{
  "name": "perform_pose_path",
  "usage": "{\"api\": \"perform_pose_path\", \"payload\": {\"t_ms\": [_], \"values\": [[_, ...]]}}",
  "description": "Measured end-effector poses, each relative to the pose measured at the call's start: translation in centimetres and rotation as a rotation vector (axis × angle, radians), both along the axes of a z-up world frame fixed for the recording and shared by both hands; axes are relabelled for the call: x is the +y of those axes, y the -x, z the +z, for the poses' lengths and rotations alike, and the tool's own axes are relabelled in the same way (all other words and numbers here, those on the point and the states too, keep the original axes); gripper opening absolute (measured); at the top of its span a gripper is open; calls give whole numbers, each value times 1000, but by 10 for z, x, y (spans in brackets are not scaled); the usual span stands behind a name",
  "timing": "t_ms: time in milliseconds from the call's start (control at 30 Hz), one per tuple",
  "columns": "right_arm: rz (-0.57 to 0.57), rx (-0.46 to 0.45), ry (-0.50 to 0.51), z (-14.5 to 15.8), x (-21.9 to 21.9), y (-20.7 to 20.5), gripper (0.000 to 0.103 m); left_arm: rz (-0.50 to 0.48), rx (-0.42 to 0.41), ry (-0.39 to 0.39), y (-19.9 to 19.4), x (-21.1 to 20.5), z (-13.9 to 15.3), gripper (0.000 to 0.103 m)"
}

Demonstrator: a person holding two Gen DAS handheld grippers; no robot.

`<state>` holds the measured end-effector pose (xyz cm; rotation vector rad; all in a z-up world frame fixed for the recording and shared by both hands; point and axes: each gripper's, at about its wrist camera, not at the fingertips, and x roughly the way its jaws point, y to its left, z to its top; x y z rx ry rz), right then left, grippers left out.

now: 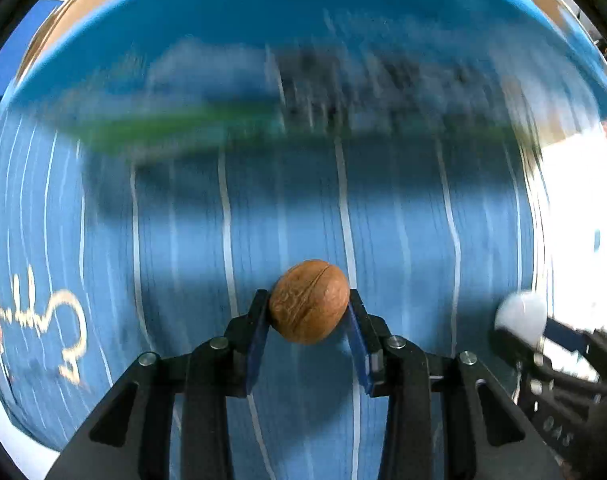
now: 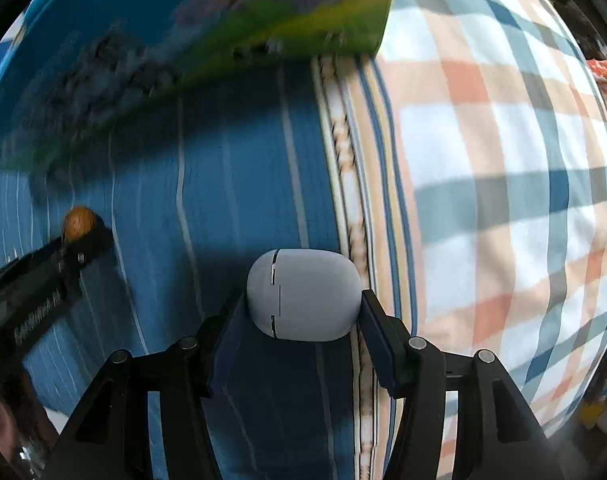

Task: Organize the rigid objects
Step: 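Grasp the walnut with the left tool while the right tool grasps the white oval case, then carry the walnut and white oval case with both tools over the box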

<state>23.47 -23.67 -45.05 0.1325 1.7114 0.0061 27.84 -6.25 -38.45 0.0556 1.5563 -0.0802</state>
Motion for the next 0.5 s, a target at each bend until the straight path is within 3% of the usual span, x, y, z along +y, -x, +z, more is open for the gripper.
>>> {"api": "perform_pose_path", "payload": {"t_ms": [233, 367, 500], "values": [[61, 15, 29, -10, 30, 24, 60, 35, 86, 19, 54, -4, -10, 34], [44, 73, -12, -13, 34, 21, 62, 38, 78, 15, 67, -6, -12, 34], [76, 57, 26, -13, 51, 21, 60, 47, 67, 16, 68, -15, -18, 34]]}}
